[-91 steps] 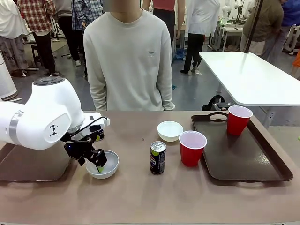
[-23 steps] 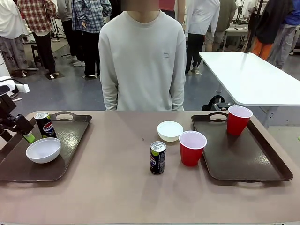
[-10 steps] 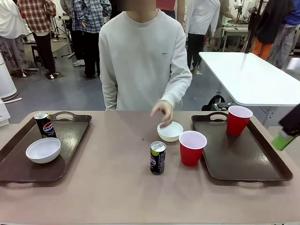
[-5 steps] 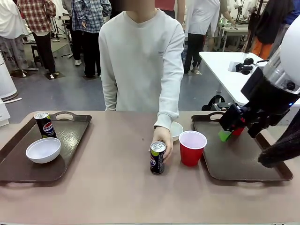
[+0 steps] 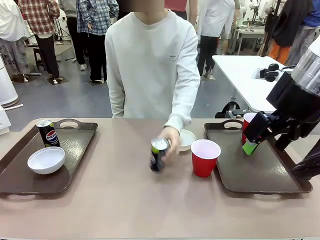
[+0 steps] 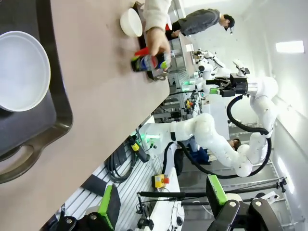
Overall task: Prepare tableware on both trays.
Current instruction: Pick up a Picnic Bowl from the table and place it on a Handle tray.
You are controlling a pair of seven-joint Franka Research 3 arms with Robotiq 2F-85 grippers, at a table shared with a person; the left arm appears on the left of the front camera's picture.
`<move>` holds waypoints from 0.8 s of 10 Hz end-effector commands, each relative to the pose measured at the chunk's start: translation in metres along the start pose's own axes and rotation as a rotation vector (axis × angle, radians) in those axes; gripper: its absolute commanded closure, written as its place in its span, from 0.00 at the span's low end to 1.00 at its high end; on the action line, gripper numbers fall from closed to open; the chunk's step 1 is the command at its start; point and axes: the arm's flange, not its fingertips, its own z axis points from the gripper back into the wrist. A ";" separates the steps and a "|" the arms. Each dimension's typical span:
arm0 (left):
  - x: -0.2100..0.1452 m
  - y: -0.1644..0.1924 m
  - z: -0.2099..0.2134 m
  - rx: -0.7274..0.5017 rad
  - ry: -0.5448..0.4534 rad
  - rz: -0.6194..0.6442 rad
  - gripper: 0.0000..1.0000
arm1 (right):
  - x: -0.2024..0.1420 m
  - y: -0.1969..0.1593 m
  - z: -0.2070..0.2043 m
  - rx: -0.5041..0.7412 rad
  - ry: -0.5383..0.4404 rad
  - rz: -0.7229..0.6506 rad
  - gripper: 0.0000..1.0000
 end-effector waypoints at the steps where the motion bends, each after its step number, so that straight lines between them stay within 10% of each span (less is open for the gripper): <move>1: 0.001 -0.001 0.003 -0.014 -0.006 -0.005 0.05 | 0.022 0.002 -0.017 -0.021 0.009 -0.027 0.00; 8: 0.001 -0.001 0.003 -0.014 -0.006 -0.005 0.05 | 0.125 0.046 -0.085 -0.148 0.111 -0.072 0.00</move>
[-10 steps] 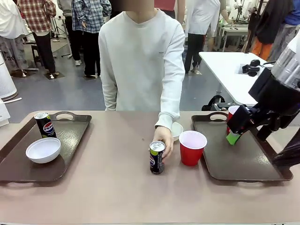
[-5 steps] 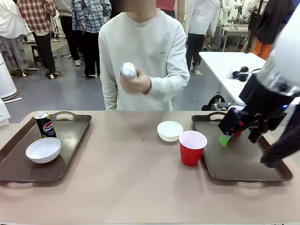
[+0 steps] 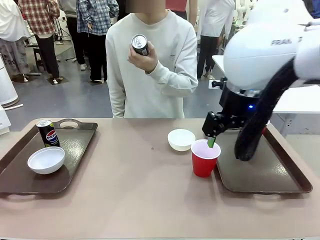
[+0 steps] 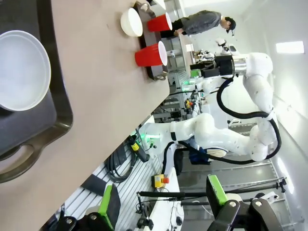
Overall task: Prepare tableware on both trays.
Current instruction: Pick up a Picnic Bowl from the table and place it on a Handle tray.
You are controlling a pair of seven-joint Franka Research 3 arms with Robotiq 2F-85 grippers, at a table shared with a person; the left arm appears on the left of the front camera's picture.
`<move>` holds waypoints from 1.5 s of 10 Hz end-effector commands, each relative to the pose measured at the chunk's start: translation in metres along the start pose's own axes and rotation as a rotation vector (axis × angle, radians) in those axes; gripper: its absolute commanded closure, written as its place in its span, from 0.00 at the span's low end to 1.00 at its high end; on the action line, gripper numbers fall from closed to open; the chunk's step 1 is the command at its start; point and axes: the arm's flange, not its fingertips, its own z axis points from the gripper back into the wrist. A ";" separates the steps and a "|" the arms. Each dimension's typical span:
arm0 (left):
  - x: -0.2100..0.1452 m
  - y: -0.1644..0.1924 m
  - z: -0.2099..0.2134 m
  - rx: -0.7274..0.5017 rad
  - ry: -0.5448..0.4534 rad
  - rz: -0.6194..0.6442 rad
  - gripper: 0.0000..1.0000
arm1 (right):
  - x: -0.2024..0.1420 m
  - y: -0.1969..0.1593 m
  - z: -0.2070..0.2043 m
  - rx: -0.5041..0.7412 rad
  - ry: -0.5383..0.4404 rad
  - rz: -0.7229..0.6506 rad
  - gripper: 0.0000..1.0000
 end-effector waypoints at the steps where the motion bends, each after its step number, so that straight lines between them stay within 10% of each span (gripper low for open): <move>1: 0.001 -0.002 0.002 -0.014 -0.007 -0.008 0.05 | 0.029 0.019 -0.009 -0.073 -0.046 -0.018 0.00; 5: 0.001 -0.002 0.002 -0.014 -0.007 -0.008 0.05 | 0.022 0.001 -0.012 -0.035 -0.105 0.017 0.00; 9: 0.001 -0.002 0.002 -0.014 -0.007 -0.008 0.05 | -0.132 -0.074 0.019 0.103 -0.104 0.120 0.00; 15: 0.001 -0.002 0.002 -0.014 -0.007 -0.008 0.05 | -0.121 -0.075 0.006 0.131 -0.046 0.111 0.00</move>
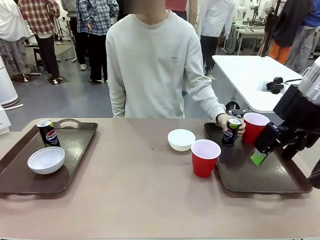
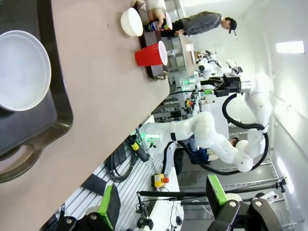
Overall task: Prepare tableware on both trays.
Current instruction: Pick up a Picnic Bowl from the table and place it on a Handle tray.
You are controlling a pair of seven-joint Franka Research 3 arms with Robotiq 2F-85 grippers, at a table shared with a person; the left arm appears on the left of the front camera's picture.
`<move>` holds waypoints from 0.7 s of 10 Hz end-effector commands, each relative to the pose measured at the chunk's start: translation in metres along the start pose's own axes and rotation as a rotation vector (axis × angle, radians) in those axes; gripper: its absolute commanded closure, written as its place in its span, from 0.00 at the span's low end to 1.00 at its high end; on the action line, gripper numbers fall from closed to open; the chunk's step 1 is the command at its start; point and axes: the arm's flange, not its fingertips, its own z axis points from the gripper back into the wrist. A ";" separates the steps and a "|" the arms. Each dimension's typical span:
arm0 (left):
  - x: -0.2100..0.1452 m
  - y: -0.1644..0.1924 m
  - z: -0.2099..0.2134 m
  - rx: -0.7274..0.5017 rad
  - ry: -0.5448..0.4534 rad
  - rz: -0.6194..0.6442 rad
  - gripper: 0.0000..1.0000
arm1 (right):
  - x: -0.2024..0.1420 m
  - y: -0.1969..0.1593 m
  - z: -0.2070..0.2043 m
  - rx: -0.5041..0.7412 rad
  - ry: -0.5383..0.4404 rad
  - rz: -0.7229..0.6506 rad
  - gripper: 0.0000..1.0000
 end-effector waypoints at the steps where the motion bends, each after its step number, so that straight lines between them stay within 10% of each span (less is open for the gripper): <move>1: 0.000 -0.002 0.002 -0.014 -0.009 -0.010 0.05 | -0.004 0.000 0.007 0.003 -0.022 -0.002 0.00; 7: 0.000 -0.002 0.002 -0.014 -0.009 -0.010 0.05 | -0.004 0.000 0.007 0.003 -0.022 -0.002 0.00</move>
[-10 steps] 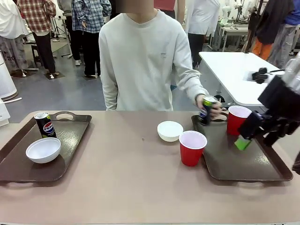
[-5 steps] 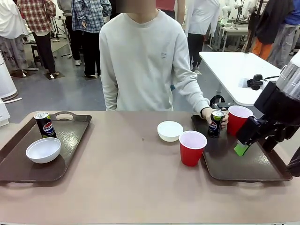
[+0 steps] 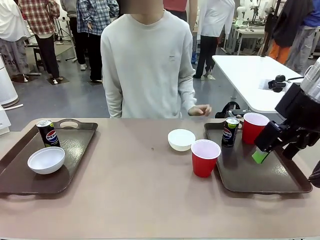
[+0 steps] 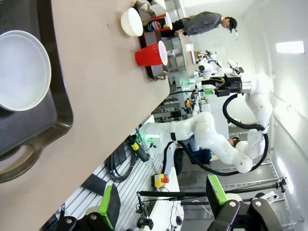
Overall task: Prepare tableware on both trays.
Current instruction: Pick up a Picnic Bowl from the table and place it on a Handle tray.
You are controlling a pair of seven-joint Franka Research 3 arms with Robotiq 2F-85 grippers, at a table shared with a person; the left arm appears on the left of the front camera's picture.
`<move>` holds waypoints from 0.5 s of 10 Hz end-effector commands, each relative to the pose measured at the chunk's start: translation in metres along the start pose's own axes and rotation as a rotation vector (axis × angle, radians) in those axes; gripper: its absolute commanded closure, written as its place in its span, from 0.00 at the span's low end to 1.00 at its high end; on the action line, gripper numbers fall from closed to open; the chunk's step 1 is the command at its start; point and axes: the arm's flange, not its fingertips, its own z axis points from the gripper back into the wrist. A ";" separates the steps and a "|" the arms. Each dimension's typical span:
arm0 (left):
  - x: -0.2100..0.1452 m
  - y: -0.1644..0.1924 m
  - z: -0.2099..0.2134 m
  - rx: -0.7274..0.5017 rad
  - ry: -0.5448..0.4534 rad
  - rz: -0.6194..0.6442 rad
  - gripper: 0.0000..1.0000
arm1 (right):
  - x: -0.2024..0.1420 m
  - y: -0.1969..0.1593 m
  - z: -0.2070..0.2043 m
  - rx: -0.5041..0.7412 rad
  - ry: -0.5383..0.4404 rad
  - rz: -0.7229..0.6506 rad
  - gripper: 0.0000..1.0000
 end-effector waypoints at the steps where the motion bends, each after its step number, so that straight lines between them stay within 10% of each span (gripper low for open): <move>1: 0.000 -0.002 0.002 -0.015 -0.009 -0.010 0.05 | 0.000 0.000 -0.001 0.010 0.006 0.004 0.00; 5: 0.000 -0.002 0.002 -0.015 -0.009 -0.010 0.05 | 0.015 0.007 -0.009 -0.049 0.012 0.010 0.00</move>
